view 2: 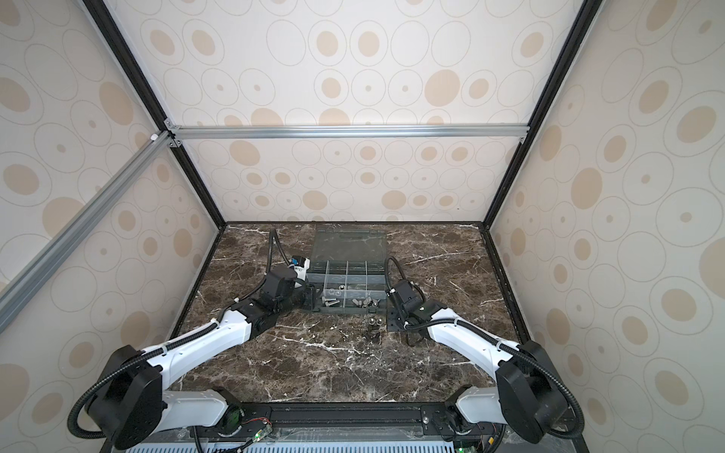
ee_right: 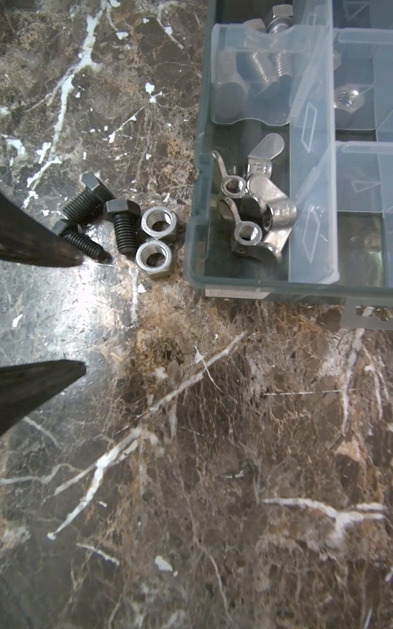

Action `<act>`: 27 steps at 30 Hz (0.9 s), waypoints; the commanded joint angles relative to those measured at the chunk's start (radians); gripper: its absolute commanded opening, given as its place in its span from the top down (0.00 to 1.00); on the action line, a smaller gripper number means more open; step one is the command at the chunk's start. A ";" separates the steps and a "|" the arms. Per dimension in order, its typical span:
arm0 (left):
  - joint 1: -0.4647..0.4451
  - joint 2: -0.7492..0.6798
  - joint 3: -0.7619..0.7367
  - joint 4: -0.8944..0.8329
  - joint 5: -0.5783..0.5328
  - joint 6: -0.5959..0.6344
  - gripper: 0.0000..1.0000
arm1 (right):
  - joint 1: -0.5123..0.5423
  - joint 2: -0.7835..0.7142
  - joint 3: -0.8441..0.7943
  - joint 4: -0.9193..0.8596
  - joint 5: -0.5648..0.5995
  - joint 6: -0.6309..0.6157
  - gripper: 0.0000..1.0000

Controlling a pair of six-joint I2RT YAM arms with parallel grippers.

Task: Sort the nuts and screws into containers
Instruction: 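Withdraw the left gripper while the right gripper moves toward the silver nuts, then lower the right gripper onto a silver hex nut at the pile and close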

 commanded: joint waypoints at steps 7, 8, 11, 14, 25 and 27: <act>0.006 -0.150 -0.116 0.007 -0.035 -0.084 0.55 | 0.005 0.083 0.093 0.018 -0.046 -0.036 0.52; 0.006 -0.166 -0.130 0.005 -0.037 -0.092 0.55 | 0.012 0.099 0.106 0.018 -0.048 -0.041 0.52; 0.006 -0.213 -0.167 0.007 -0.040 -0.114 0.54 | 0.033 0.152 0.147 0.013 -0.045 -0.058 0.52; 0.005 -0.259 -0.201 0.010 -0.045 -0.136 0.54 | 0.056 0.202 0.184 0.012 -0.038 -0.070 0.52; 0.006 -0.377 -0.269 -0.039 -0.064 -0.177 0.53 | 0.130 0.356 0.278 -0.016 0.004 -0.117 0.52; 0.006 -0.395 -0.283 -0.042 -0.065 -0.187 0.54 | 0.136 0.377 0.289 -0.021 0.011 -0.131 0.53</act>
